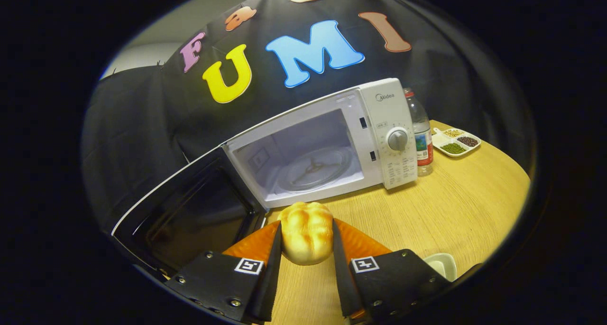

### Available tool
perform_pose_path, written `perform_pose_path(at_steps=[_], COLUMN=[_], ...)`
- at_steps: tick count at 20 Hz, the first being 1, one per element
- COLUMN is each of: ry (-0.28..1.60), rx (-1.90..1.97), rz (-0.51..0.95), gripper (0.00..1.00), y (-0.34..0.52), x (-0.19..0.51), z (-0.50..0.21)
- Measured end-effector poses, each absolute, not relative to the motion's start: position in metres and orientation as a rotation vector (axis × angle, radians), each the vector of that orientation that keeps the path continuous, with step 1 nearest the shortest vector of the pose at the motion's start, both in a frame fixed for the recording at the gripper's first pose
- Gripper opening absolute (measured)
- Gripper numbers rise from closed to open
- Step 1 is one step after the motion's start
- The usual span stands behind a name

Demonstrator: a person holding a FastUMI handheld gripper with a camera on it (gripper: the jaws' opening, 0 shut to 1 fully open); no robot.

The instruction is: Open the microwave, put the food inside, and close the microwave door.

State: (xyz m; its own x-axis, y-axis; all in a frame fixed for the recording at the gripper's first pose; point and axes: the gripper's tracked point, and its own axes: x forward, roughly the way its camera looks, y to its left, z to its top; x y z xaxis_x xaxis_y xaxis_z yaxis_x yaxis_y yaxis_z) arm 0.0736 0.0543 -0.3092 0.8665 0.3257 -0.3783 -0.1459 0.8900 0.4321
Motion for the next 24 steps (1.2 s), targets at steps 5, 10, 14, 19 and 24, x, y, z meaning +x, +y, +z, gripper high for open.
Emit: perform_pose_path(at_steps=[5, 10, 14, 19, 24], ry=[0.424, 0.384, 0.378, 0.398, 0.388], rx=[0.430, 0.422, 0.389, 0.367, 0.372], rz=[0.232, 0.214, 0.180, 0.141, 0.096], gripper=[0.53, 0.53, 0.53, 0.53, 0.53], y=[0.078, 0.097, 0.106, 0.114, 0.113], x=[0.128, 0.182, 0.226, 0.267, 0.285], z=[-0.306, -0.311, -0.324, -0.347, -0.360])
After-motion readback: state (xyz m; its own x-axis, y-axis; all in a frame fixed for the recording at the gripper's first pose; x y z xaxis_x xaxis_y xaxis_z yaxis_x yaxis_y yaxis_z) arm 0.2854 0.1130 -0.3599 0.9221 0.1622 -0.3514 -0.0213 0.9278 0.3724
